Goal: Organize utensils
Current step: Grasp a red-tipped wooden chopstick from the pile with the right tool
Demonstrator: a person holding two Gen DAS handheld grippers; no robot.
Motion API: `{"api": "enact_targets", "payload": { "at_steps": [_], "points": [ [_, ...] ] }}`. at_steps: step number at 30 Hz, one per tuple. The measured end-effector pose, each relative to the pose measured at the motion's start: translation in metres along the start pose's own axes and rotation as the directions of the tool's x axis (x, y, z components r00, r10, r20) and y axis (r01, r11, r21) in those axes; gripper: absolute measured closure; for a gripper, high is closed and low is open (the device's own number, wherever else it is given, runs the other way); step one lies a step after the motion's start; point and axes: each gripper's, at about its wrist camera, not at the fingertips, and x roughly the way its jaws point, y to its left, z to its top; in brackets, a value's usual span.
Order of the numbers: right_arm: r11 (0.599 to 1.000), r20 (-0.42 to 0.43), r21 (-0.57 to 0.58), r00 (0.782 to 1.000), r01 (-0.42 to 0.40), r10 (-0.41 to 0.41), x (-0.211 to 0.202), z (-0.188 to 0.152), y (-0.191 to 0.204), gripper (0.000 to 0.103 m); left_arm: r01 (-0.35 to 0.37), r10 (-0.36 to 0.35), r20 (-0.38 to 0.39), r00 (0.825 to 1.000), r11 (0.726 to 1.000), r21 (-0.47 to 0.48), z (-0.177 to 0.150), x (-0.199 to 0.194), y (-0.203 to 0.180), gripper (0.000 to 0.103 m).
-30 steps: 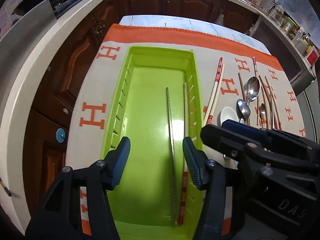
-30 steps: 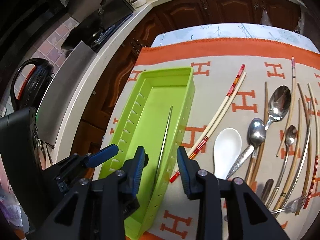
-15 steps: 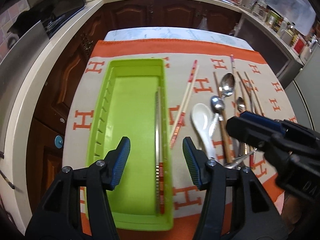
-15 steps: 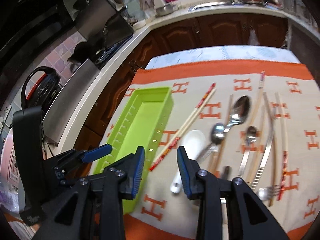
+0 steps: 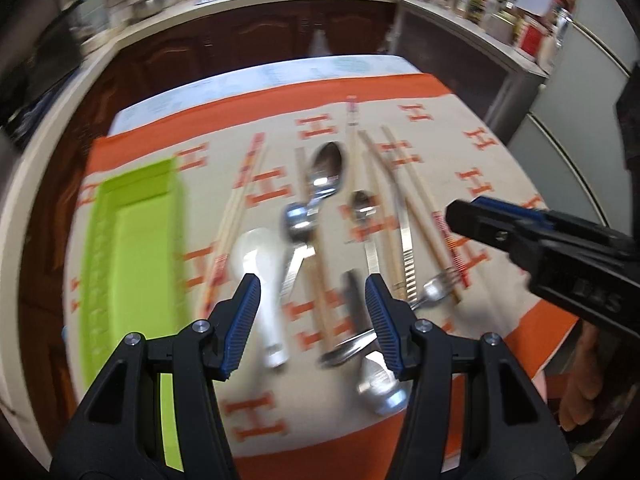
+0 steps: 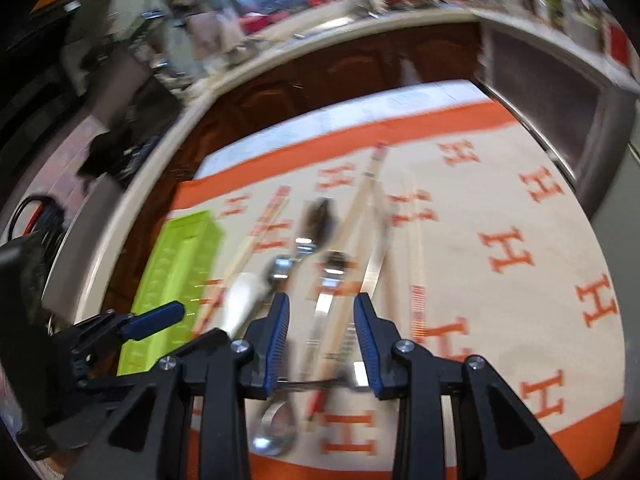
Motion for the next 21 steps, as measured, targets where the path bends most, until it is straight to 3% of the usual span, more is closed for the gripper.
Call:
{"api": "enact_targets", "payload": {
  "at_steps": [5,9,11,19,21],
  "points": [
    [0.998,-0.081,0.063,0.997,0.026,-0.021,0.020,0.005,-0.046,0.076,0.094,-0.092,-0.055,0.994,0.995,0.027,0.024,0.035,-0.038,0.052],
    [0.998,-0.142,0.069,0.990,0.008,0.002,0.040,0.005,-0.062,0.086,0.147,-0.144,-0.139,0.980,0.989,0.009,0.029,0.065,-0.053,0.074],
    [0.998,-0.172,0.060,0.985,0.009,0.002,0.051,0.003,-0.065,0.089,0.168,-0.168,-0.175,0.970,0.986,-0.014,0.029,0.076,-0.055,0.076],
    [0.997,-0.207,-0.037,0.976,0.063,-0.069,0.080,0.005,-0.058,0.093,0.167,-0.171,-0.192,0.966,0.985,-0.038,0.028,0.089,-0.054,0.078],
    [0.994,-0.207,-0.069,0.974,0.082,-0.095,0.082,0.007,-0.056,0.097,0.155,-0.160,-0.193,0.968,0.987,-0.040,0.029,0.090,-0.054,0.078]
  ]
}}
